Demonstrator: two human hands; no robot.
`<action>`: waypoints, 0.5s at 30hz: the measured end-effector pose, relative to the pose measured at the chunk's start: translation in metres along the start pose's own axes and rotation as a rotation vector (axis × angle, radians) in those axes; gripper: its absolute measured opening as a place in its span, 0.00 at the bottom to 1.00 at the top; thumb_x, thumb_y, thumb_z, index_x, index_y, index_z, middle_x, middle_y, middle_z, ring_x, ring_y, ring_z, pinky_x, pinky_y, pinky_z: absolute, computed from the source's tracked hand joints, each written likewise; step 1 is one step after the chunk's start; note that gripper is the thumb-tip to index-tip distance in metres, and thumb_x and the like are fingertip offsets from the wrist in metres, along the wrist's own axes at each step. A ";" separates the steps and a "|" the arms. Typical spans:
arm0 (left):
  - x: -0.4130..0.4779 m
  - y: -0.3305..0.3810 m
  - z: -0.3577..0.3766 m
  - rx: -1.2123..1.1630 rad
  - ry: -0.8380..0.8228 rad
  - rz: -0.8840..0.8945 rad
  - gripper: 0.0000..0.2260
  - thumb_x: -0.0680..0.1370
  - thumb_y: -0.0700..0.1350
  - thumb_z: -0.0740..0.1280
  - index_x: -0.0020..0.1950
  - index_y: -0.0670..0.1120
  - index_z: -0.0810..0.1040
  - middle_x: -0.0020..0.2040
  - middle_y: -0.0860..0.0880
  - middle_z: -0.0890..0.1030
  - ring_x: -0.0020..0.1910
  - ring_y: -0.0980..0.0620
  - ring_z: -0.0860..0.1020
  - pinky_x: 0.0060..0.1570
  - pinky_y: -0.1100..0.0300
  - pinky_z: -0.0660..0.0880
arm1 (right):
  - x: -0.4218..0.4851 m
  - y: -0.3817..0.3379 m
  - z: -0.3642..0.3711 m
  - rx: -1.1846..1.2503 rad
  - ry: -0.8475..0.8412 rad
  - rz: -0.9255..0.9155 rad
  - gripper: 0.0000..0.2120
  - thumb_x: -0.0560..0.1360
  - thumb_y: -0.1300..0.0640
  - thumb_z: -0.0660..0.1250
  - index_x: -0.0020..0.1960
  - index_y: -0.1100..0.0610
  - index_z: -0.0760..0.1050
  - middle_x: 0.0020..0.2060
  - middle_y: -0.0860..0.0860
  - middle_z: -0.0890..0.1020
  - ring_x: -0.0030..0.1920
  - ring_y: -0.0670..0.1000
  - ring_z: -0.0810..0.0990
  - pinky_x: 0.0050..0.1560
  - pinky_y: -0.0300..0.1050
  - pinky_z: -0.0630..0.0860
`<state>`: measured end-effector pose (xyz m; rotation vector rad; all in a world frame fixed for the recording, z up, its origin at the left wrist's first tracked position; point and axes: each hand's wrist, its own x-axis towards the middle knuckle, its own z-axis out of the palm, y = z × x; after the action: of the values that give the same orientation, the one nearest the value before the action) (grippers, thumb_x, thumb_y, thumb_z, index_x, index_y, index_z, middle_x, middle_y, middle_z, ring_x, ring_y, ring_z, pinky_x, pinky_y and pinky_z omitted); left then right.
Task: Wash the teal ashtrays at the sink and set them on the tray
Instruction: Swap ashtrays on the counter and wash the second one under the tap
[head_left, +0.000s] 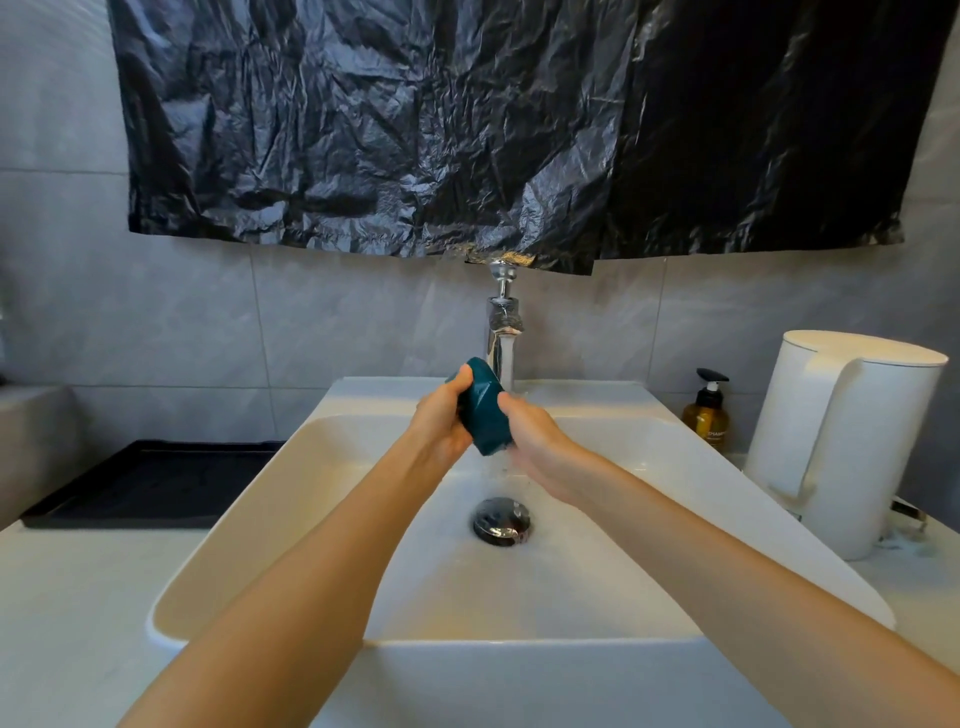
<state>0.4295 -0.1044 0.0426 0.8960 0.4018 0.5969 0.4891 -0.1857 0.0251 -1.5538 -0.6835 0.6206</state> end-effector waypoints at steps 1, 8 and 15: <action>0.000 -0.003 0.000 0.001 0.018 0.017 0.12 0.80 0.44 0.63 0.60 0.38 0.73 0.52 0.40 0.79 0.48 0.44 0.78 0.49 0.49 0.74 | -0.002 -0.001 0.003 -0.083 0.017 -0.066 0.17 0.83 0.54 0.50 0.69 0.58 0.63 0.58 0.55 0.73 0.57 0.52 0.72 0.55 0.45 0.70; -0.008 -0.016 0.010 -0.025 -0.034 -0.043 0.14 0.79 0.42 0.63 0.63 0.38 0.74 0.56 0.40 0.79 0.51 0.44 0.79 0.46 0.53 0.77 | 0.005 -0.003 -0.005 -0.035 0.077 -0.217 0.18 0.82 0.42 0.49 0.67 0.43 0.70 0.64 0.51 0.75 0.60 0.51 0.75 0.61 0.47 0.72; -0.006 -0.009 0.009 0.114 -0.033 -0.038 0.09 0.80 0.43 0.62 0.57 0.39 0.74 0.53 0.41 0.78 0.54 0.43 0.76 0.55 0.50 0.74 | 0.003 -0.020 -0.036 -0.197 0.220 -0.170 0.12 0.79 0.60 0.59 0.54 0.65 0.78 0.50 0.63 0.82 0.51 0.63 0.80 0.50 0.54 0.79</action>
<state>0.4325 -0.1180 0.0403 1.0045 0.4250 0.5278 0.5157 -0.2066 0.0478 -1.6948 -0.7157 0.2564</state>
